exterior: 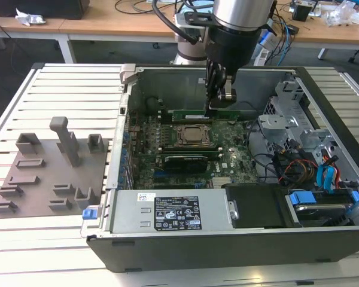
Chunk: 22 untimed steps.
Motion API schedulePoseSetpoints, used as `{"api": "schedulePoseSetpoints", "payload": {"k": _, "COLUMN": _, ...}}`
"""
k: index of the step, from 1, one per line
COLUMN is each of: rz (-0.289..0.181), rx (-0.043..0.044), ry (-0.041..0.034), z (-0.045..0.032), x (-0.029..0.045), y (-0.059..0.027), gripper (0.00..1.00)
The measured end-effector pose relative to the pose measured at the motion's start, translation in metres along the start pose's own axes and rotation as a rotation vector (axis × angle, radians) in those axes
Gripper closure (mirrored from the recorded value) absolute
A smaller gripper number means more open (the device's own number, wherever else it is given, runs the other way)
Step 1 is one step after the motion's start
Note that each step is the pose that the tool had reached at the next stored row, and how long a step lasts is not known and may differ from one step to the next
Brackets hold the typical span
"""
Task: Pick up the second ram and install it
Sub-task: 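Pick up the second ram and move it above second insertion slot, then insert the second ram into the second slot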
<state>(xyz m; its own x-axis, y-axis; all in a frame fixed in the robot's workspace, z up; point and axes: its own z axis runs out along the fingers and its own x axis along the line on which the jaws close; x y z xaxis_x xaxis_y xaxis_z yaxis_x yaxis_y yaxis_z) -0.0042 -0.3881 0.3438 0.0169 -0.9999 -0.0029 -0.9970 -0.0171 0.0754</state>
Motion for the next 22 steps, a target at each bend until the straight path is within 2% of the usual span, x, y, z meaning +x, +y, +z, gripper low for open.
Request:
{"api": "schedulePoseSetpoints", "payload": {"k": 9, "rz": 0.000, "rx": 0.0000, "ry": 0.0000, "z": 0.0003, "x": 0.0000, "y": 0.0000, "gripper": 0.87}}
{"api": "schedulePoseSetpoints", "payload": {"k": 11, "rz": 0.000, "rx": 0.0001, "ry": -0.0003, "z": 0.0015, "x": 0.0001, "y": 0.0021, "gripper": 0.87}}
{"api": "schedulePoseSetpoints", "payload": {"k": 16, "rz": 0.000, "rx": 0.0000, "ry": -0.0002, "z": 0.0186, "x": 0.0003, "y": 0.0022, "gripper": 0.87}}
{"api": "schedulePoseSetpoints", "payload": {"k": 17, "rz": 0.000, "rx": 0.0000, "ry": -0.0002, "z": 0.0238, "x": 0.0003, "y": 0.0018, "gripper": 0.87}}
{"api": "schedulePoseSetpoints", "payload": {"k": 19, "rz": 0.000, "rx": 0.0000, "ry": -0.0003, "z": 0.0270, "x": 0.0003, "y": 0.0017, "gripper": 0.87}}
{"api": "schedulePoseSetpoints", "payload": {"k": 22, "rz": 0.000, "rx": 0.0000, "ry": -0.0002, "z": 0.0361, "x": 0.0003, "y": 0.0011, "gripper": 0.87}}
